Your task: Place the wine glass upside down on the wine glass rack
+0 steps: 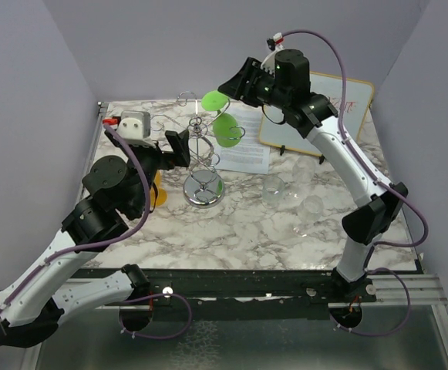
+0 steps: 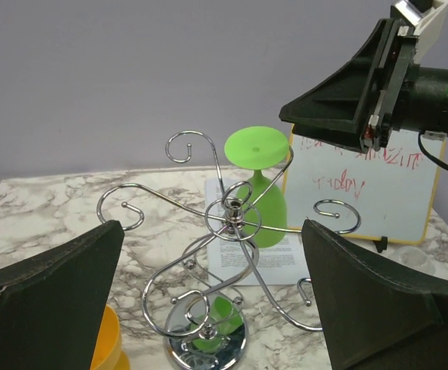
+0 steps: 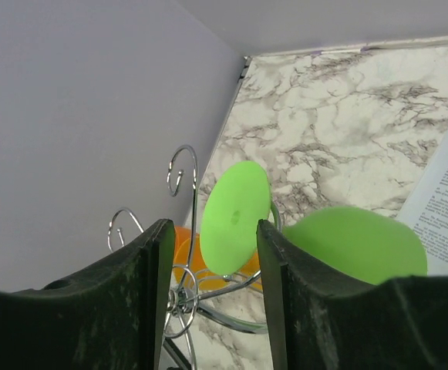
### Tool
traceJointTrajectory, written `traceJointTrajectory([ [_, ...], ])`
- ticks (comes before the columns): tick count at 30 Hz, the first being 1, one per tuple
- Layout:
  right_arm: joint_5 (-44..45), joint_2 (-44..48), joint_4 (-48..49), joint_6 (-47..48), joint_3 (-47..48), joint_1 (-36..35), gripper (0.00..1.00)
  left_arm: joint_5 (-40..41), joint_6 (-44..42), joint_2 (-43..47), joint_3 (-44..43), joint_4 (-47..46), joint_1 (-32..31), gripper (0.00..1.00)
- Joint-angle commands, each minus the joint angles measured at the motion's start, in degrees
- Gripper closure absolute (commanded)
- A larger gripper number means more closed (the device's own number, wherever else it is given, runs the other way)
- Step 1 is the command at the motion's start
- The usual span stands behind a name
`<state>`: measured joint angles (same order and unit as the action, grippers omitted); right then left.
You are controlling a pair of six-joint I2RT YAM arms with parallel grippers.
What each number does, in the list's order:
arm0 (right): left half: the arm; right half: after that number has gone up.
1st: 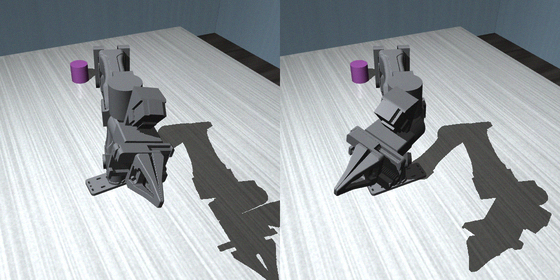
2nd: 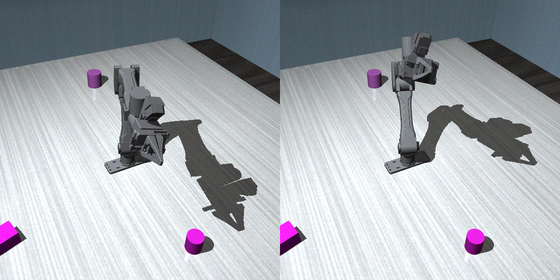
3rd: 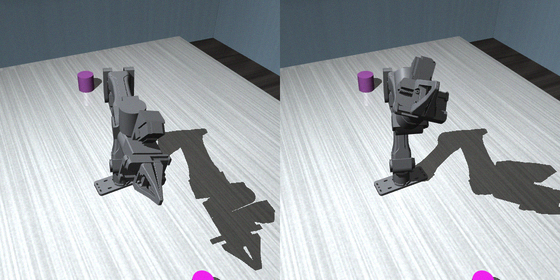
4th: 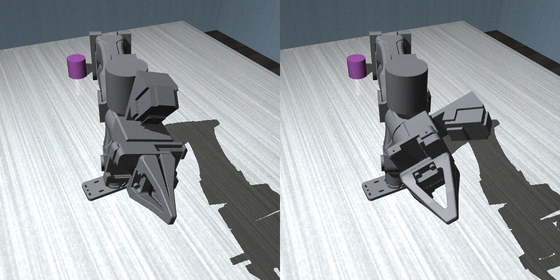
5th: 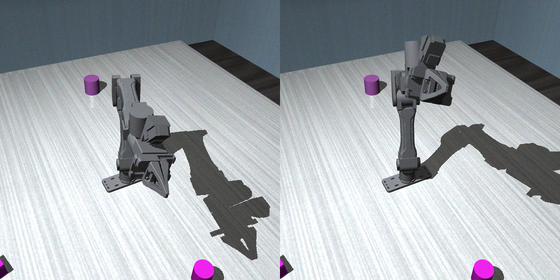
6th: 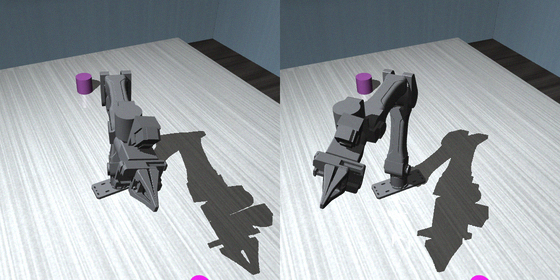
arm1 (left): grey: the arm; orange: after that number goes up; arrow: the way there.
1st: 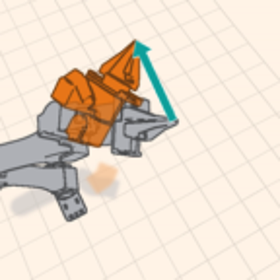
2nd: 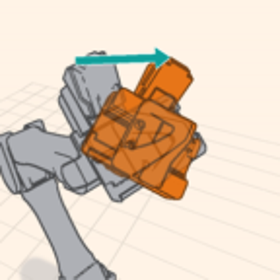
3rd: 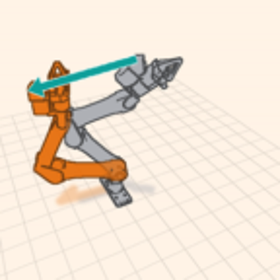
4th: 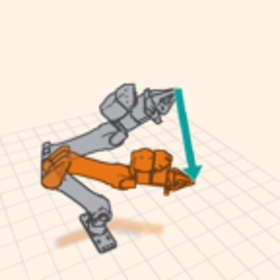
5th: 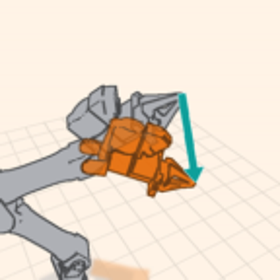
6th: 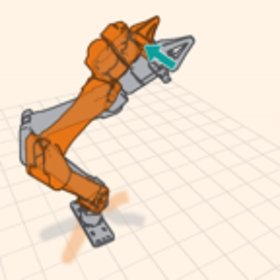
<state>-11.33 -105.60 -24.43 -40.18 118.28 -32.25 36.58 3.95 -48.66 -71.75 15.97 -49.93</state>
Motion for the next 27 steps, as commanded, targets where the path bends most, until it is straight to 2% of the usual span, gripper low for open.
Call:
traceJointTrajectory([
  [1,1.79,6.94,-1.92,3.39,-2.74,0.17,0.46,-0.84,3.8,1.39,0.93,2.03,0.1,0.01],
  [5,6.29,15.87,-2.82,7.14,-11.91,0.17,0.38,4.59,13.16,2.69,1.37,6.75,0.1,0.01],
  [9,16.64,26.71,-4.13,8.73,-24.12,0.17,0.31,6.14,17.18,4.31,3.11,11.31,0.1,0.01],
  [15,21.85,39.04,-7.6,13.77,-35.37,0.17,0.29,-8.55,8.56,9.7,10.99,9.17,0.1,0.01],
  [20,21.85,40.1,-14.68,16.08,-40.01,0.17,0.29,-13.25,7.98,11.52,15.76,7.83,0.1,0.01],
  [27,20.83,34.33,-19.29,16.24,-42.79,0.17,0.29,-20.85,7.0,12.28,20.51,3.2,0.1,0.01],
])
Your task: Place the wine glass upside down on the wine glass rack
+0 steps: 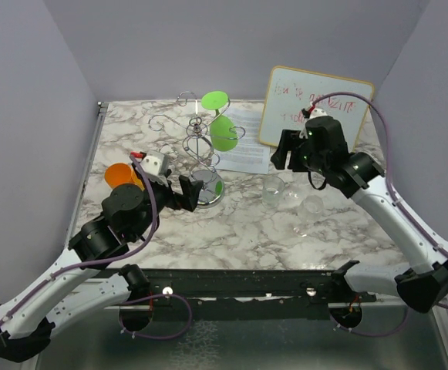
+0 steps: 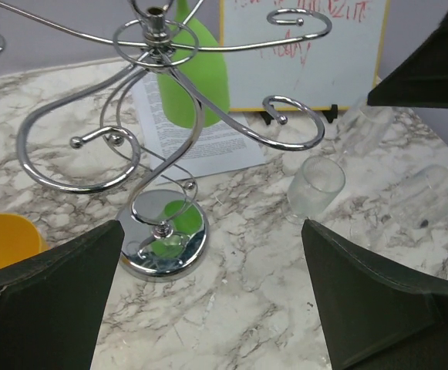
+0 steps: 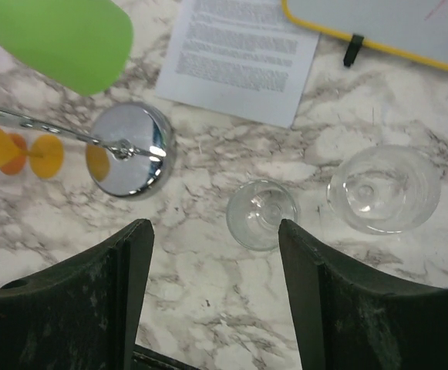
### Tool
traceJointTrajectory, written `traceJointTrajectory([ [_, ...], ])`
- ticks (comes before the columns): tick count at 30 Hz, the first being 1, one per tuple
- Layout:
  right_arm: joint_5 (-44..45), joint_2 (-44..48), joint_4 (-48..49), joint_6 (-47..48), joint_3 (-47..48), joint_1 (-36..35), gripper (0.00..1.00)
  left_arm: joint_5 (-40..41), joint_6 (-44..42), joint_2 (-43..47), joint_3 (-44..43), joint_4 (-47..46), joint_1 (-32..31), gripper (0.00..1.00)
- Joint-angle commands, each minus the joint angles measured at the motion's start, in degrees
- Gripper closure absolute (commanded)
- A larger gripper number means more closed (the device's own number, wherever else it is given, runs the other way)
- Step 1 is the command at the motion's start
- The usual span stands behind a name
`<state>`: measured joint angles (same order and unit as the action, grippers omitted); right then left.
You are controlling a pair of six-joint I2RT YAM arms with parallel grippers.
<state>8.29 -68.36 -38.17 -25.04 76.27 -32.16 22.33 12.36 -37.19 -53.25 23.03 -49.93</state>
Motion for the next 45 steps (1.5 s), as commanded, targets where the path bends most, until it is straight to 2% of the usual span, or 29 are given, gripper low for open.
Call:
traceJointTrajectory([
  [1,1.7,-3.79,-5.85,0.93,-0.75,0.08,0.3,-7.08,-1.29,0.64,2.47,-4.31,0.1,0.01],
  [7,5.13,-8.17,-5.35,0.63,-0.25,0.08,0.32,-12.06,-3.92,2.16,5.45,-8.14,0.1,0.01],
  [15,6.17,-11.41,-5.02,1.92,0.03,-0.01,0.37,-6.87,-4.81,5.97,7.46,-11.64,0.1,0.01],
  [21,16.81,-9.38,-5.81,0.07,1.76,-0.24,0.39,-6.65,-3.56,5.14,5.73,-11.71,0.1,0.01],
  [27,20.74,-7.0,-3.34,0.63,0.92,-0.21,0.4,-6.75,-3.16,3.26,4.75,-10.84,0.1,0.01],
  [31,27.91,-10.06,-8.42,-2.89,1.89,-0.23,0.43,-6.12,-2.1,2.21,4.26,-10.15,0.1,0.01],
  [37,24.94,-14.62,-9.36,-4.0,0.44,-0.25,0.51,-6.0,-1.12,0.94,3.95,-10.11,0.1,0.02],
  [42,19.67,-17.64,-6.78,-1.95,0.55,-0.18,0.69,-7.45,-0.92,0.97,4.04,-10.37,0.1,0.02],
  [45,20.66,-18.97,-7.74,-2.39,1.29,-0.21,0.76,-7.52,-0.71,1.32,4.19,-10.28,0.1,0.02],
])
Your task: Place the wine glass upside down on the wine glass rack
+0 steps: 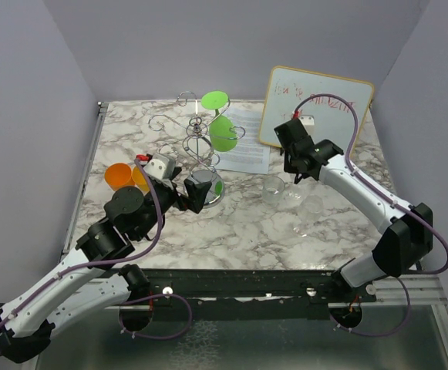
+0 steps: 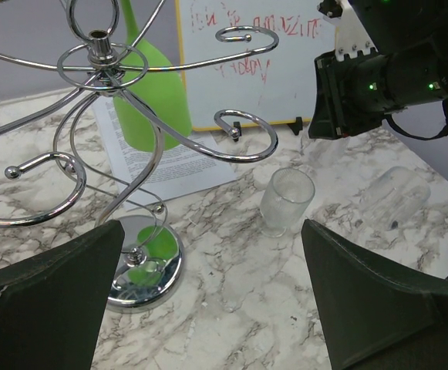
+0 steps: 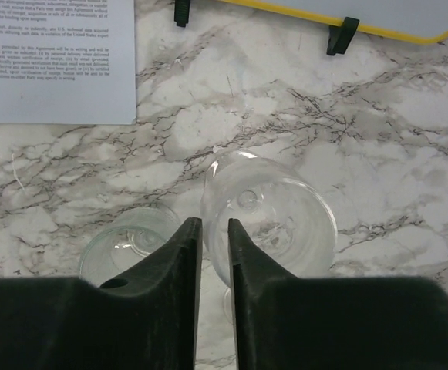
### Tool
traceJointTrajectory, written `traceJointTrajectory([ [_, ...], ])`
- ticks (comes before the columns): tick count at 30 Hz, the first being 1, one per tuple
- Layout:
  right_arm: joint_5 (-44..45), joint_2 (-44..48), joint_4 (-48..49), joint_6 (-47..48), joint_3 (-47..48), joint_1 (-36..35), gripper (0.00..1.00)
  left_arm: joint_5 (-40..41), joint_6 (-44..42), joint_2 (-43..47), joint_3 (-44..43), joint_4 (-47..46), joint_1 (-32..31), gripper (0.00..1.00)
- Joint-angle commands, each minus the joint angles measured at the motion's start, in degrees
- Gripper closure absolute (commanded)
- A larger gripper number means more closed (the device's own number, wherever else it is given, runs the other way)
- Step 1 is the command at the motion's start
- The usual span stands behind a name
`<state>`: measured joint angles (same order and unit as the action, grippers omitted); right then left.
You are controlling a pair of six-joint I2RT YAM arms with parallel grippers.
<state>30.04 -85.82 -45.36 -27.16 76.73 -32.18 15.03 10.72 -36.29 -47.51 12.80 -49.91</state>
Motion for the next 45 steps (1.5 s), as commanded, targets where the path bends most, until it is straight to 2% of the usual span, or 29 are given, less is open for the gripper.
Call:
traceJointTrajectory([
  [1,-0.71,-1.74,-0.79,-0.22,0.95,-0.19,0.79,-0.18,1.05,0.58,-1.54,-0.05,0.08,0.02],
  [6,0.17,-1.1,-0.95,-0.43,0.79,-0.21,0.98,-0.38,1.72,0.7,-1.73,0.03,0.08,0.02],
  [11,1.1,1.99,-0.68,-0.9,0.96,-0.19,0.99,-1.89,2.35,0.23,-2.9,0.16,0.08,0.02],
  [16,1.26,9.31,2.6,-0.44,0.72,-0.23,0.99,-4.63,4.4,-0.03,-5.18,0.56,0.08,0.01],
  [24,-2.04,23.75,19.07,0.58,-5.79,-0.19,0.99,-2.99,16.71,-5.98,-11.66,-2.68,0.08,0.01],
  [32,-6.18,36.98,41.56,1.48,-14.19,-0.21,0.99,-8.52,27.14,-17.26,-20.82,-7.25,0.08,0.01],
  [37,-8.3,43.24,52.87,-1.46,-18.75,-0.23,0.99,-7.39,29.52,-25.5,-30.24,-5.34,0.08,0.01],
  [45,-12.06,48.7,66.81,-5.67,-24.73,-0.24,0.99,-4.08,37.41,-32.8,-36.47,-10.43,0.08,0.01],
])
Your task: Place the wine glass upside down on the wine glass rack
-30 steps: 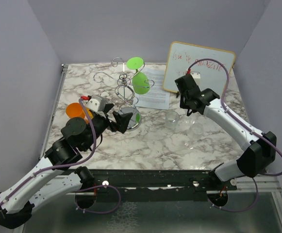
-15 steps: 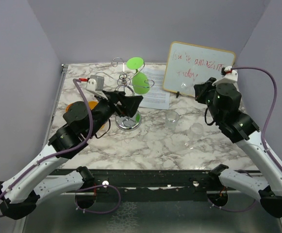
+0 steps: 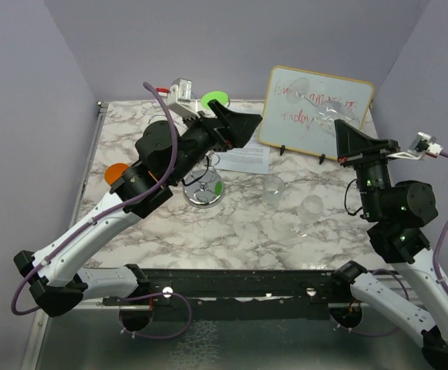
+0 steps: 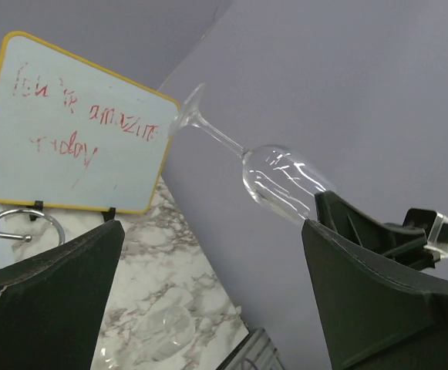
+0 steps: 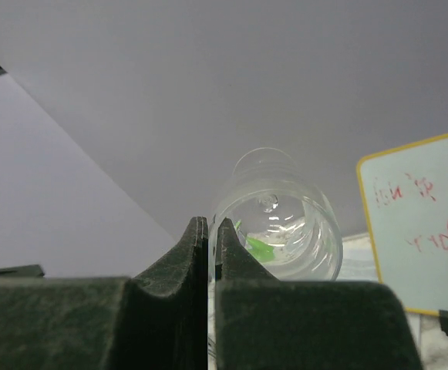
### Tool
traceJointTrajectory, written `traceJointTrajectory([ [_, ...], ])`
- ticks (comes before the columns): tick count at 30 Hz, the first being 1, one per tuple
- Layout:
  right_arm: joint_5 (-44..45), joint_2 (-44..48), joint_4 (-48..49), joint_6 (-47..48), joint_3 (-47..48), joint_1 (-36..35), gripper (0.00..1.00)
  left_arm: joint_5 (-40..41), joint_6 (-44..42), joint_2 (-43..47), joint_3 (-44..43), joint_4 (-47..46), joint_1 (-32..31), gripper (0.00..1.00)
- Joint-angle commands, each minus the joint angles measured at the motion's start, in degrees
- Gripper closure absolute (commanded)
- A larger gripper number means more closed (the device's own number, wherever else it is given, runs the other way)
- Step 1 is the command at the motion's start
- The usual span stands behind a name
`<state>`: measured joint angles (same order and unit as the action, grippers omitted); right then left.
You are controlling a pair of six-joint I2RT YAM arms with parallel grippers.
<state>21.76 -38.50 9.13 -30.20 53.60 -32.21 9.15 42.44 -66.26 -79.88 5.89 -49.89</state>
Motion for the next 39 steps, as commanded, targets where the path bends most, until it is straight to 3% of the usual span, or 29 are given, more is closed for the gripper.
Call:
traceJointTrajectory([
  [1,-4.09,1.53,12.94,-2.59,-1.75,-0.15,0.99,1.79,6.49,-3.98,-5.35,-3.97,0.05,0.01],
  [5,-4.89,2.58,15.22,-3.05,-2.82,-0.14,0.99,-0.14,10.33,-7.64,-8.16,-7.76,0.05,0.01],
  [10,-8.14,3.32,18.8,-5.13,-3.97,-0.19,0.99,-1.42,15.21,-11.85,-8.04,-15.68,0.01,0.09],
  [22,-12.97,3.61,21.09,-8.9,-5.06,-0.2,0.99,-3.62,25.5,-20.05,-12.45,-21.27,-0.08,0.04],
  [30,-18.33,1.68,22.51,-10.84,-5.64,-0.21,0.99,-3.19,32.05,-22.39,-12.03,-26.38,-0.03,0.28],
  [39,-21.05,1.71,22.81,-12.72,-7.4,-0.22,0.99,0.84,31.97,-21.55,-8.72,-31.44,-0.03,0.5],
])
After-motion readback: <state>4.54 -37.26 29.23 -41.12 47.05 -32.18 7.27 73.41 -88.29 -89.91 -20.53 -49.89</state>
